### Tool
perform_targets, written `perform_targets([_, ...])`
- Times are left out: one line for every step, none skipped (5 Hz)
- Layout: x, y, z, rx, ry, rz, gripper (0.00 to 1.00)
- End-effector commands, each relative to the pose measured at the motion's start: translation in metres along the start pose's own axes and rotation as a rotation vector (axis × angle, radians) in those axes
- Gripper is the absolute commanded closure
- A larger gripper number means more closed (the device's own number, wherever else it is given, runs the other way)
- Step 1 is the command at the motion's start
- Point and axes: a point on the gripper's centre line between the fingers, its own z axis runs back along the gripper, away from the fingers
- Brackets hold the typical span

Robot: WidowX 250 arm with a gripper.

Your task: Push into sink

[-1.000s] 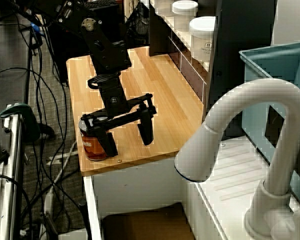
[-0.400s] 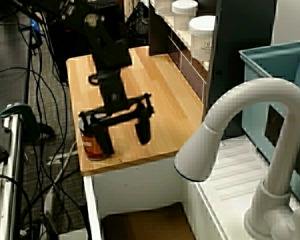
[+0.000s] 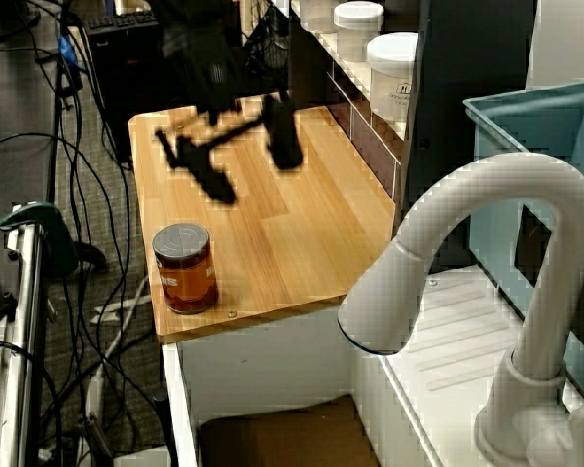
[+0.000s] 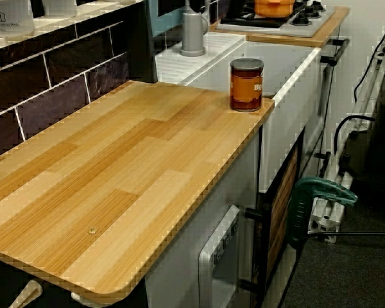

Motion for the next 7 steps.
perform_targets([-0.027,0.020,0.050,0.292,0.098,-0.014,0.00])
perform_targets([-0.051,0.028,0.074,0.398,0.142,0.073,0.00])
perform_targets([-0.074,0.030,0.097,0.451,0.183,0.117,0.00])
perform_targets([-0.099,0.026,0.111,0.444,0.211,0.127,0.00])
perform_targets([-0.119,0.012,0.114,0.391,0.235,0.093,0.00])
perform_targets([-0.126,-0.003,0.110,0.310,0.285,0.023,0.00])
perform_targets([-0.124,-0.021,0.103,0.194,0.294,-0.066,0.00])
